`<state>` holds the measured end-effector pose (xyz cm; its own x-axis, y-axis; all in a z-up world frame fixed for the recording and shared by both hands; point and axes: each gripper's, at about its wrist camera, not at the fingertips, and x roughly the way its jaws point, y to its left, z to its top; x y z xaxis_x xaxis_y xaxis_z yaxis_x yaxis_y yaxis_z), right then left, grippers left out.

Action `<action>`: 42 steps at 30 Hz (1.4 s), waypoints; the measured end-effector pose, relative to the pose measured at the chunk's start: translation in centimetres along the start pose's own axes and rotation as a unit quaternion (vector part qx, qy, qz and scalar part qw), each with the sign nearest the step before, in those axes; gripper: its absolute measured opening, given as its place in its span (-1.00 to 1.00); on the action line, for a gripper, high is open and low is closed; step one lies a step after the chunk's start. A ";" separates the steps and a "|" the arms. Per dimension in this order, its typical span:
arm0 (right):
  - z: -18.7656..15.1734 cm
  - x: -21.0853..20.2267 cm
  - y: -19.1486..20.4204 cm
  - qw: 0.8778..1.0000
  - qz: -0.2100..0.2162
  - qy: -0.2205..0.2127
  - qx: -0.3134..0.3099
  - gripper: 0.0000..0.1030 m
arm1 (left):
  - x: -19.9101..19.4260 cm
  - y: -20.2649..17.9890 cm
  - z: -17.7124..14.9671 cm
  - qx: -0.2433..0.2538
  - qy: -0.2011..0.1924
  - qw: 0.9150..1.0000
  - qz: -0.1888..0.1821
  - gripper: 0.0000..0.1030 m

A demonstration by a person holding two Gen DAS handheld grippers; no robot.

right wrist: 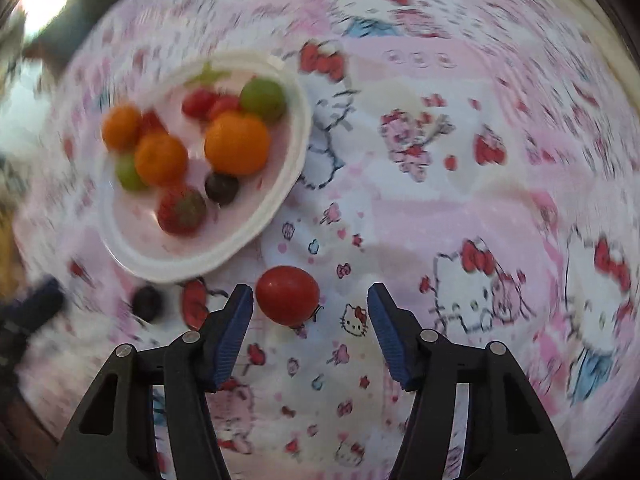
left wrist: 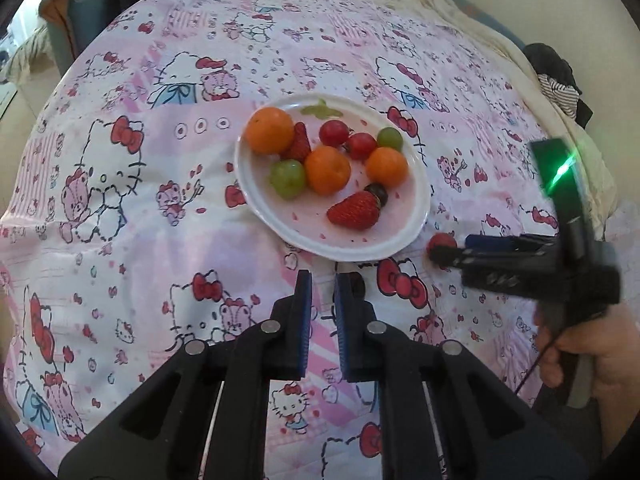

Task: Organize fruits
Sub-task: 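Grasp a dark plum with the left tool while the right tool grasps a red tomato, then release the plum onto the plate with the left tool while the right releases the tomato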

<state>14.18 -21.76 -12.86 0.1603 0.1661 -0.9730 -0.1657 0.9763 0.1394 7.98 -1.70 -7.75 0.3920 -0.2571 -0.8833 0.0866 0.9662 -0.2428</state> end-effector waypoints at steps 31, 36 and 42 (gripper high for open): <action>-2.1 -6.6 -2.1 0.987 0.125 -0.089 0.036 -0.32 | 1.7 -2.6 -0.2 0.041 0.021 0.999 -0.003 -0.68; -1.0 -8.4 -1.4 0.977 0.166 -0.124 0.041 -0.32 | -2.0 -0.4 1.7 0.000 -0.043 0.999 -0.010 -0.68; 1.5 -9.2 -0.3 0.970 0.193 -0.141 0.032 -0.32 | -3.4 0.7 4.8 -0.011 -0.080 0.997 -0.016 -0.68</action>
<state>14.25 -23.41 -3.68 0.3602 0.5442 -0.7577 -0.2067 0.8386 0.5041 11.14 -0.05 -3.01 0.5299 -0.2799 -0.8006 0.0820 0.9564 -0.2802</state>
